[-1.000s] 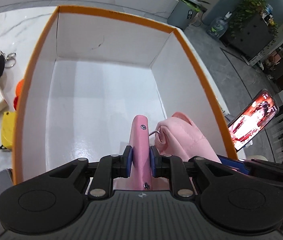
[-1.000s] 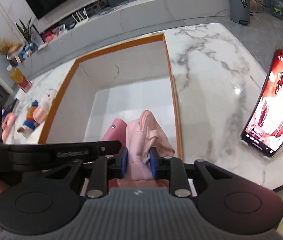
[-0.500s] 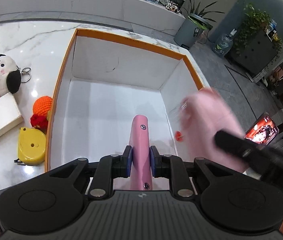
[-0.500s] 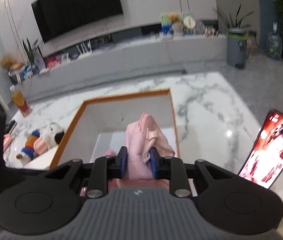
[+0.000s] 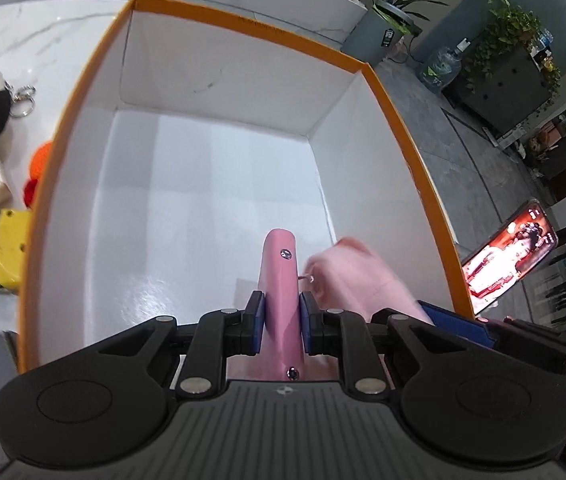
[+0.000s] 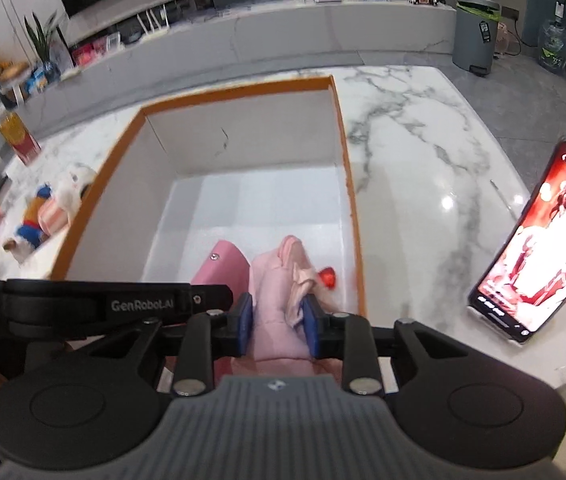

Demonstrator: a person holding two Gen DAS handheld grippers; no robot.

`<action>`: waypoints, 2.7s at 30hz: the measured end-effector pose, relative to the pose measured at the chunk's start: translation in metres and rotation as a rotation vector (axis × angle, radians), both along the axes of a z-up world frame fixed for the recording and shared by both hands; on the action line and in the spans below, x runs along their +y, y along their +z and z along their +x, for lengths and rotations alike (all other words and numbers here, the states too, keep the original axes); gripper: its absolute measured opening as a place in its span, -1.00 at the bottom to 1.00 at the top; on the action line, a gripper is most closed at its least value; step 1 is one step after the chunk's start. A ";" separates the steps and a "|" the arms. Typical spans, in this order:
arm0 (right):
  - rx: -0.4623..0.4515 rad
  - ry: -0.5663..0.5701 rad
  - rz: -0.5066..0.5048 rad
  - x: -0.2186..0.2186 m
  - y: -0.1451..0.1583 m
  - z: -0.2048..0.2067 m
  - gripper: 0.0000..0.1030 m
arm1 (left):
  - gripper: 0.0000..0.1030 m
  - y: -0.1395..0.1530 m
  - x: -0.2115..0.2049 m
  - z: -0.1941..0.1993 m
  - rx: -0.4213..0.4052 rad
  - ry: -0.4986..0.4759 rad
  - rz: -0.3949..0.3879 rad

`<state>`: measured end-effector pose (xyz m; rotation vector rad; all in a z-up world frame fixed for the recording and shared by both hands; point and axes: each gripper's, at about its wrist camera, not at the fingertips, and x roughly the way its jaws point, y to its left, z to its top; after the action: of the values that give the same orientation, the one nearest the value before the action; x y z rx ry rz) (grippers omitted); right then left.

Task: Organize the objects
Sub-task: 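Lift the pink bag with the left tool and carry it over the orange box, then lower the pink bag into the orange box and open the left tool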

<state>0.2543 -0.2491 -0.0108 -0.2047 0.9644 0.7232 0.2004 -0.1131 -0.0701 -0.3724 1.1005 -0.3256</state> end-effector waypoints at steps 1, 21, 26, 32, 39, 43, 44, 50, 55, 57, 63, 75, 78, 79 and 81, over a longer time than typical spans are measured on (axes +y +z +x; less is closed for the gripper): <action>0.004 0.010 -0.007 0.000 0.001 0.000 -0.42 | -0.59 -0.002 0.000 0.000 0.009 0.003 -0.013; -0.193 0.422 -0.348 0.007 0.010 -0.020 -0.87 | -0.48 0.001 -0.020 0.001 0.080 -0.094 -0.119; -0.198 0.444 -0.355 0.009 0.010 -0.019 -0.88 | -0.48 0.008 -0.023 -0.002 0.088 -0.136 -0.155; -0.205 0.456 -0.362 0.009 0.009 -0.019 -0.87 | -0.45 0.006 -0.034 0.004 0.071 -0.163 -0.114; -0.216 0.452 -0.374 0.008 0.007 -0.016 -0.86 | -0.49 -0.005 -0.034 0.012 0.128 -0.165 -0.195; -0.171 0.464 -0.353 0.008 0.005 -0.015 -0.87 | -0.66 0.002 -0.038 0.011 0.121 -0.195 -0.170; -0.172 0.463 -0.355 0.008 0.005 -0.015 -0.87 | -0.67 0.003 -0.040 0.010 0.114 -0.200 -0.157; -0.207 0.464 -0.348 0.001 0.017 -0.017 -0.84 | -0.66 0.002 -0.038 0.008 0.106 -0.197 -0.159; -0.255 0.414 -0.320 -0.008 0.033 -0.010 -0.63 | -0.66 0.004 -0.042 0.009 0.103 -0.199 -0.137; -0.282 0.369 -0.327 -0.010 0.035 -0.004 -0.33 | -0.65 0.006 -0.045 0.008 0.097 -0.204 -0.119; -0.135 0.287 -0.297 -0.020 0.020 0.018 -0.89 | -0.62 0.004 -0.045 0.006 0.094 -0.197 -0.121; -0.111 0.279 -0.257 -0.010 0.018 -0.005 -0.85 | -0.64 0.007 -0.036 0.005 0.080 -0.231 -0.074; -0.109 0.279 -0.249 -0.013 0.018 -0.005 -0.85 | -0.65 0.007 -0.034 0.006 0.087 -0.217 -0.087; -0.109 0.280 -0.248 -0.013 0.018 -0.005 -0.85 | -0.65 0.009 -0.034 0.005 0.087 -0.213 -0.090; -0.107 0.276 -0.243 -0.014 0.018 -0.005 -0.84 | -0.65 0.010 -0.031 0.005 0.077 -0.204 -0.096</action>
<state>0.2495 -0.2626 0.0072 -0.5933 0.9297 0.8368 0.2051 -0.1441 -0.0597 -0.3613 1.2045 -0.5499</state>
